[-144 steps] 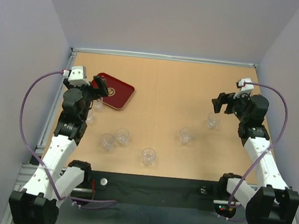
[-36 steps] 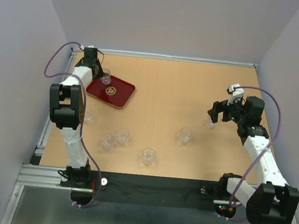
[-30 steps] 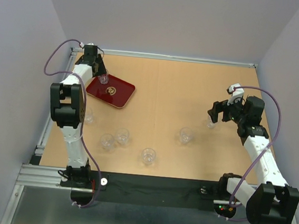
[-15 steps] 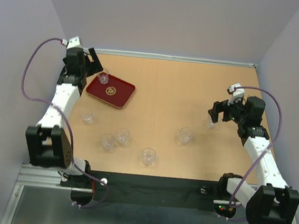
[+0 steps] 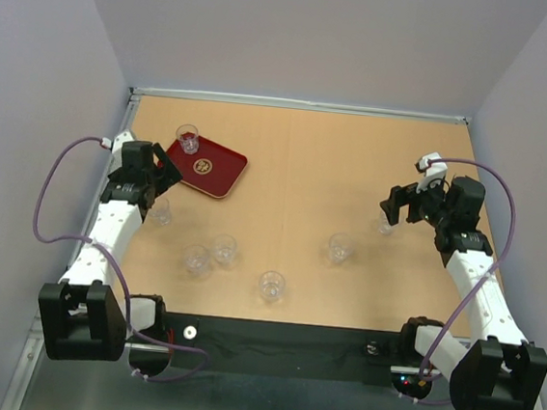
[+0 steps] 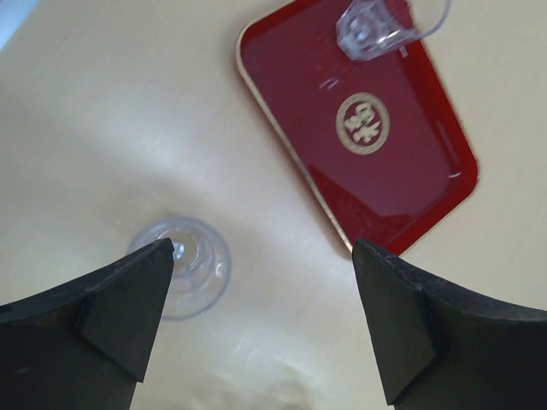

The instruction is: Place the glasses into the tray

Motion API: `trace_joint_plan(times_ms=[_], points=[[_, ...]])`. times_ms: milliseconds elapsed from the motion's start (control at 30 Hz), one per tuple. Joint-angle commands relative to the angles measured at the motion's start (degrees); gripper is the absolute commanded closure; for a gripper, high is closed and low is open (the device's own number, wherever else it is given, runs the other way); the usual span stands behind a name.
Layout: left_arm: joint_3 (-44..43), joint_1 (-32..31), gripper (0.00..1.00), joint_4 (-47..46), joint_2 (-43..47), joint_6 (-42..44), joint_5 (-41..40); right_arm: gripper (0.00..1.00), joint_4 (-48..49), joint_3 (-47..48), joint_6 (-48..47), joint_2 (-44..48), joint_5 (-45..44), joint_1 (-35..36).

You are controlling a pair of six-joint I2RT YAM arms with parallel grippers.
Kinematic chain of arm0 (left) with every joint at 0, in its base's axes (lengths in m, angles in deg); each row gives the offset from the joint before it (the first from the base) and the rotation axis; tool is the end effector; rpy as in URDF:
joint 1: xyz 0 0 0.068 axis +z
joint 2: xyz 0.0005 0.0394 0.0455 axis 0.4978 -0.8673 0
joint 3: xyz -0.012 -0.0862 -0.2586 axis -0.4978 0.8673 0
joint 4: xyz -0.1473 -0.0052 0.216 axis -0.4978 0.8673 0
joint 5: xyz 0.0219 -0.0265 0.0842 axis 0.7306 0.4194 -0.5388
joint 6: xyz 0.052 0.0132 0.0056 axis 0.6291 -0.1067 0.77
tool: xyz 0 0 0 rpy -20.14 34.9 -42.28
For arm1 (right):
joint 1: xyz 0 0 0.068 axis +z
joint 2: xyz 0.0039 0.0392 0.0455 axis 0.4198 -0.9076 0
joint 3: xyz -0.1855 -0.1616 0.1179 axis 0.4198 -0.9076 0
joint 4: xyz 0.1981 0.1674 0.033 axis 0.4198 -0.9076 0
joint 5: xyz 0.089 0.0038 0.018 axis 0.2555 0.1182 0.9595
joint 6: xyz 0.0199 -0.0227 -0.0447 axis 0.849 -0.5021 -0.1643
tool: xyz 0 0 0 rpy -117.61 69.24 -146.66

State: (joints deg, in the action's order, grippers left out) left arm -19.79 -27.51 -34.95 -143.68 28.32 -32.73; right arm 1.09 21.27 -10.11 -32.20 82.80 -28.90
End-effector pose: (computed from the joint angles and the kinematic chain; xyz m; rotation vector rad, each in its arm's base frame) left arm 0.2545 0.0159 0.2840 -0.6822 2.0037 -0.1283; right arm 0.2299 0.0006 0.2776 -0.4985 1.9164 0.2849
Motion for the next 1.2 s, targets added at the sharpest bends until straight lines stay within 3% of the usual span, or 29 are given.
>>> trace_joint_plan(times_ms=[0,200,500,533,967,1000,1033,1067,1167], points=[[1.3,0.1,0.03,6.5,1.7,-3.9,-1.8,0.00,0.8,1.7,-0.4,0.9,0.5,-0.1],[3.7,0.1,0.07,7.1,1.6,-5.4,-2.2,0.00,0.8,1.7,-0.4,0.7,0.3,-0.1],[1.3,0.1,0.27,4.9,-4.8,-3.9,-0.7,0.00,0.8,1.7,-0.4,0.5,0.0,-0.1],[1.1,0.1,0.33,4.7,-5.8,-3.5,-0.5,0.00,0.9,1.7,-0.4,0.5,-0.1,-0.1],[1.2,0.1,0.72,2.2,-11.6,-0.2,2.2,0.00,0.8,1.7,-0.5,0.6,-0.1,-0.1],[1.0,0.1,0.78,2.3,-12.1,0.3,2.6,0.00,0.8,1.7,-0.4,0.6,0.0,-0.1],[0.5,-0.1,0.96,2.5,-12.4,0.7,2.7,0.00,0.8,1.7,-0.4,0.7,-0.1,-0.1],[0.3,0.0,1.00,2.7,-12.5,0.9,2.4,0.00,0.8,1.7,-0.4,0.7,-0.2,-0.1],[-1.0,0.0,1.00,3.6,-11.5,3.1,0.2,0.00,0.8,1.7,-0.5,0.8,-0.3,-0.1]])
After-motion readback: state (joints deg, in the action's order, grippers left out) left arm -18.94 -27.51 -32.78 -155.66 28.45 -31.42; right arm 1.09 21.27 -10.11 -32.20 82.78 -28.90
